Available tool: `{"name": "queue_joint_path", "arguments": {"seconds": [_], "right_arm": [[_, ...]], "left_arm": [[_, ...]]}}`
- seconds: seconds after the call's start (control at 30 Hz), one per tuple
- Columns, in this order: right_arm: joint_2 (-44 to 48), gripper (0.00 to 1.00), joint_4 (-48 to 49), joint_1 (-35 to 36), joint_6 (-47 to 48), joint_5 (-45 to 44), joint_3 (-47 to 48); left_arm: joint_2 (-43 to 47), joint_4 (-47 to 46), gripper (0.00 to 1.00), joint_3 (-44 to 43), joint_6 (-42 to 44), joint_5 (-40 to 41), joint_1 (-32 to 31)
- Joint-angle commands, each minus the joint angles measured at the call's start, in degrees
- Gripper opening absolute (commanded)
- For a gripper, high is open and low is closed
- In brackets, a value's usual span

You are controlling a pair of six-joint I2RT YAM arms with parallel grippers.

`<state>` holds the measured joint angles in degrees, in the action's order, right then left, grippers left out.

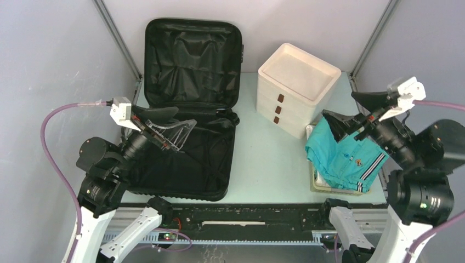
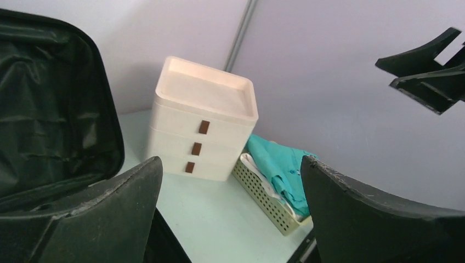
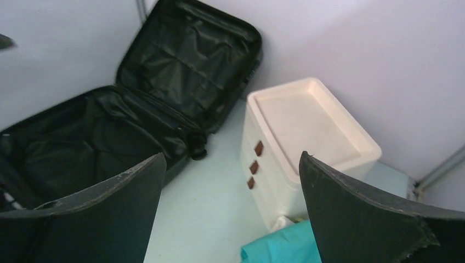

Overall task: Open, take out, and arrange the luggage
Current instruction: Reset both arms

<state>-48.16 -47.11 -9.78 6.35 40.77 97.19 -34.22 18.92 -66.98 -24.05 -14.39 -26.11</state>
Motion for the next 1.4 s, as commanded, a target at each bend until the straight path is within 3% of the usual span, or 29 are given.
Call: {"name": "queue_joint_path", "arguments": {"seconds": [0.0, 0.47, 0.67, 1.37], "right_arm": [[-0.1, 1.0, -2.1, -0.6, -8.2, 3.2, 2.4], [-2.1, 1.0, -0.1, -2.3, -12.7, 5.3, 5.0], [-1.1, 1.0, 0.7, -3.0, -12.5, 8.1, 0.8], [-1.1, 1.0, 2.4, -6.5, -12.5, 10.2, -2.1]], "left_arm": [[0.7, 1.8, 1.0, -1.2, -2.8, -3.6, 0.4], [2.8, -2.1, 1.0, 2.7, -4.4, -10.0, 0.4], [2.8, -4.9, 1.0, 6.8, -5.5, -11.6, 0.4], [2.5, -0.2, 1.0, 5.5, 0.7, -8.9, 0.4]]}}
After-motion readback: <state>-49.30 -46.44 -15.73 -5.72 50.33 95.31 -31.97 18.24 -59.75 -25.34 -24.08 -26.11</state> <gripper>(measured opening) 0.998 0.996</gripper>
